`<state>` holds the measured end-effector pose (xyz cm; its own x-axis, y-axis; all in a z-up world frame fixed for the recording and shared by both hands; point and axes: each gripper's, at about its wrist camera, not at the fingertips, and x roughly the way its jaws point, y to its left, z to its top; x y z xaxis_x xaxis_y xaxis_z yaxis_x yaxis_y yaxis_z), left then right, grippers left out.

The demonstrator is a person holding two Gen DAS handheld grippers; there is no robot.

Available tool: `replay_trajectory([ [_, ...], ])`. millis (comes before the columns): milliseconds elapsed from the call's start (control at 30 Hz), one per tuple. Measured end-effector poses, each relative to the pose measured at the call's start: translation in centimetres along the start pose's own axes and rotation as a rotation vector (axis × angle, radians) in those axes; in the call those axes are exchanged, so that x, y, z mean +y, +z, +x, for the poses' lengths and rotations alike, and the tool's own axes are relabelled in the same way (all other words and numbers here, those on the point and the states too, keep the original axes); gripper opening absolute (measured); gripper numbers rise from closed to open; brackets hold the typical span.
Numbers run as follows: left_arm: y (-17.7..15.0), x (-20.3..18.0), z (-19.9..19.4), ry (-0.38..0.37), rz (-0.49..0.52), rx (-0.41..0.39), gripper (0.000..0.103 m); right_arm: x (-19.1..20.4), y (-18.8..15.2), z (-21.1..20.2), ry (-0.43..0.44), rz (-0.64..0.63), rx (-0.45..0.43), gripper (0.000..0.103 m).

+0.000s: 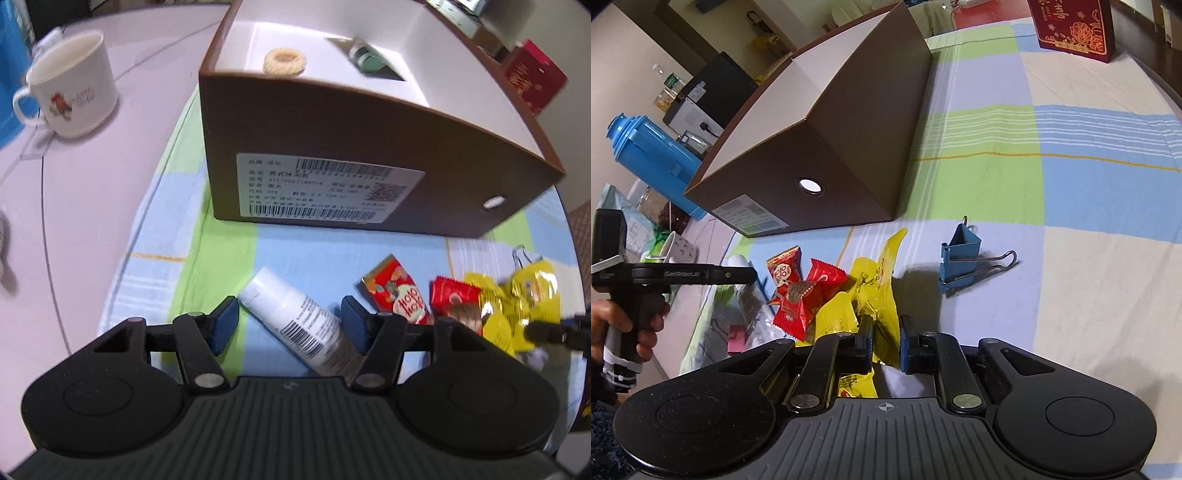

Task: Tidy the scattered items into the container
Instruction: 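Grasp the yellow snack packet with the right tool while the left tool grasps the white bottle, then carry the yellow packet and the white bottle over the box with both tools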

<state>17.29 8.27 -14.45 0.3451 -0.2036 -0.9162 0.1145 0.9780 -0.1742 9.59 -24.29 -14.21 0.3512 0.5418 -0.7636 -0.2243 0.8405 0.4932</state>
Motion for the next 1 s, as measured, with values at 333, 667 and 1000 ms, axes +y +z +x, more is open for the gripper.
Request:
replay_trajectory([
  [333, 0.1, 0.0, -0.3, 0.027, 0.053, -0.08, 0.039, 0.1, 0.1, 0.0, -0.004, 0.013, -0.009, 0.012],
  [667, -1.0, -1.2, 0.2, 0.094, 0.17, -0.094, 0.04, 0.1, 0.2, 0.3, 0.024, 0.076, -0.022, 0.01],
  [1000, -0.6, -0.4, -4.0, -0.025, 0.153, -0.162, 0.027, 1.4, 0.9, -3.2, 0.042, 0.085, -0.126, 0.0],
])
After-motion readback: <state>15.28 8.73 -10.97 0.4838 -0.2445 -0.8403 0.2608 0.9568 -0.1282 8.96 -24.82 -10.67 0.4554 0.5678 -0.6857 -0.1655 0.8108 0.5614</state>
